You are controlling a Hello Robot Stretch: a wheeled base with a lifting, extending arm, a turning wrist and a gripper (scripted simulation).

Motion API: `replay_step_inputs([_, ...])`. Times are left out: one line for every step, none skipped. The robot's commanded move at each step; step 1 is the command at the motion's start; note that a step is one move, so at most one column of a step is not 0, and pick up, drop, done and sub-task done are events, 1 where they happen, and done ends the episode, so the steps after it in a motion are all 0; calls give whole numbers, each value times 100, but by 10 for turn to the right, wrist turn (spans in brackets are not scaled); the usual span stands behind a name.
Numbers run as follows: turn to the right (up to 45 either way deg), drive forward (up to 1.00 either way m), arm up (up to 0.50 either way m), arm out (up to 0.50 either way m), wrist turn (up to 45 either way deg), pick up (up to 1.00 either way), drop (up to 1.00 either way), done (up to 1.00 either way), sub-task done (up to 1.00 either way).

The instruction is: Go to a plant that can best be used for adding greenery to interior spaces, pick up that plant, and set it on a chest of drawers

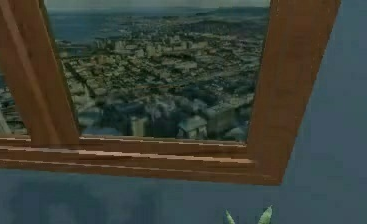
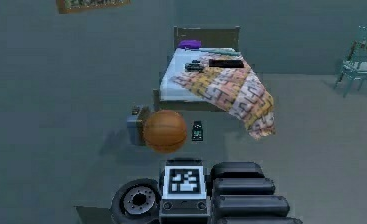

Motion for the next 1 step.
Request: replay_step_inputs([-450,0,0,0,0,0,0,0,0])
